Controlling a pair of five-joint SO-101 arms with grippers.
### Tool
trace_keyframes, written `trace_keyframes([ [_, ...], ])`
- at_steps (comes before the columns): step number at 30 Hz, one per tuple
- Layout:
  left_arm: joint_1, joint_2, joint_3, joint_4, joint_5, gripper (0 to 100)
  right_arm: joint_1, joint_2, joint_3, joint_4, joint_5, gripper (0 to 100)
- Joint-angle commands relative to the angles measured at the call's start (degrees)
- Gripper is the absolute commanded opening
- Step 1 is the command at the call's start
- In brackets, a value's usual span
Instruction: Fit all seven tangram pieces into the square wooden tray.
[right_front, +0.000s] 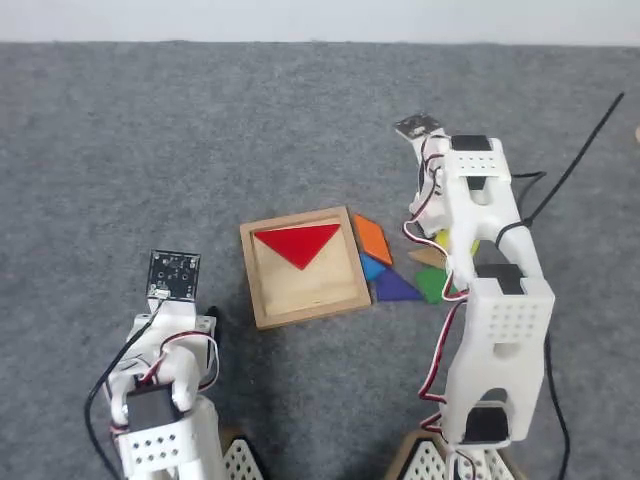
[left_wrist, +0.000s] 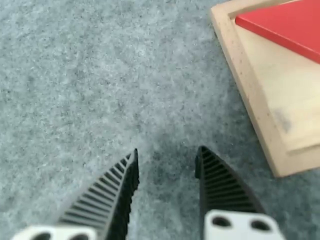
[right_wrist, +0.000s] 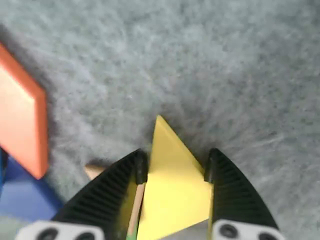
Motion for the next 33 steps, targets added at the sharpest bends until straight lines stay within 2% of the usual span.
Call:
trace_keyframes([
  [1, 0.2, -1.1, -0.5, 0.4, 0.4, 19, 1.9, -7.9, -1.2, 3.9, -1.6, 19.6],
  [6, 0.2, -1.1, -0.5, 0.4, 0.4, 19, 4.0, -10.9, -0.1, 7.2, -2.6, 29.4],
  [8, 0.2, -1.1, -0.5, 0.4, 0.4, 19, 3.9, -10.9, 2.5, 6.6, -2.5, 28.8],
  [16, 0.2, -1.1, -0.5, 0.4, 0.4, 19, 1.0, -9.2, 16.0, -5.9, -1.6, 28.8],
  [23, 0.2, -1.1, -0.5, 0.4, 0.4, 19, 2.3, -7.3, 14.3, -9.1, -3.9, 28.8],
  [33, 0.2, -1.1, -0.5, 0.4, 0.4, 19, 2.5, -4.2, 12.0, -8.6, 0.2, 26.2],
])
